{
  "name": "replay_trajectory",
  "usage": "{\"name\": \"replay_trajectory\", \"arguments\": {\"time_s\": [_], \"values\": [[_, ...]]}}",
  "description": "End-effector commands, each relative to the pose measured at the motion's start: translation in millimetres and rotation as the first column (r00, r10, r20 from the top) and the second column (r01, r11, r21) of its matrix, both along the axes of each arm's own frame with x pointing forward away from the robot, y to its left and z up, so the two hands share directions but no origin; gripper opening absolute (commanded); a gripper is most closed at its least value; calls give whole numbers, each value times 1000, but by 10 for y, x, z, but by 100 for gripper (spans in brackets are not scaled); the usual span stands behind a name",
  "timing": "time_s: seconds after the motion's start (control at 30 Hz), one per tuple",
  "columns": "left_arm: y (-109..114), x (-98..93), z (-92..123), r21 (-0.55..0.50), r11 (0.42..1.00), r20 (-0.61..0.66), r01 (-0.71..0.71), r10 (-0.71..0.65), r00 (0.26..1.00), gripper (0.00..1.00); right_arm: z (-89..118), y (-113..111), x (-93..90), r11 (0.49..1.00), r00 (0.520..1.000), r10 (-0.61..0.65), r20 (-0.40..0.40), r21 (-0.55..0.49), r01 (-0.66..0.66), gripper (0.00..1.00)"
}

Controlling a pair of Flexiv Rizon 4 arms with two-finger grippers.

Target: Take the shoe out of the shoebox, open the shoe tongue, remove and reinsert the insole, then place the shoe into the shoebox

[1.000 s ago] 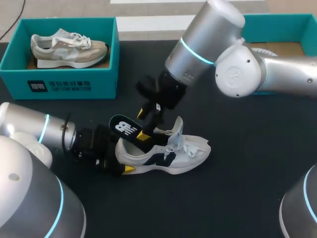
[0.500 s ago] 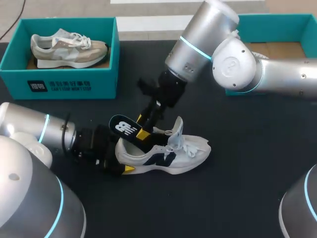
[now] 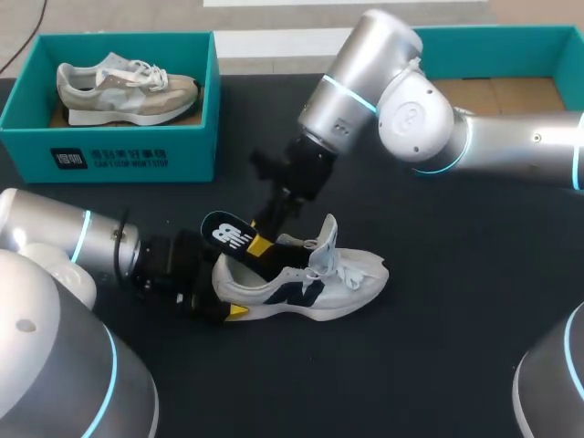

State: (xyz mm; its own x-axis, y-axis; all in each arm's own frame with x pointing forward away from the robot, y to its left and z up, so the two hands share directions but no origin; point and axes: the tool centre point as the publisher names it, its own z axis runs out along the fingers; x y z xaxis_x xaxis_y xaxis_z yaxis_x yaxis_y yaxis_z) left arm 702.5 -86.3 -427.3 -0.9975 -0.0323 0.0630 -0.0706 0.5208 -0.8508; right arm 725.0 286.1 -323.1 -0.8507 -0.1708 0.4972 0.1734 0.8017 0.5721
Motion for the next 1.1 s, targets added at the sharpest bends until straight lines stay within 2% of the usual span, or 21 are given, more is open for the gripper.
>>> {"name": "replay_trajectory", "arguments": {"time_s": [0.03,0.23,0.37,0.63,0.9,1.03,1.1], "values": [[-7,16,-53,3,1000,1,-2,2,1000,0,-56,97,26,1000,1000,24,-20,2,-24,42],[-7,16,-53,3,1000,1,-2,2,1000,0,-107,140,2,999,998,47,-40,14,-47,30],[-7,16,-53,3,1000,1,-2,2,1000,0,-118,135,-8,999,998,51,-46,13,-50,0],[-7,16,-53,3,1000,1,-2,2,1000,0,83,108,34,998,998,66,-20,3,-66,0],[-7,16,-53,3,1000,1,-2,2,1000,0,417,158,168,1000,997,15,74,25,-17,0],[-7,16,-53,3,1000,1,-2,2,1000,0,509,196,236,999,991,-36,127,25,33,0],[-7,16,-53,3,1000,1,-2,2,1000,0,509,196,236,999,991,-36,127,25,33,0]]}}
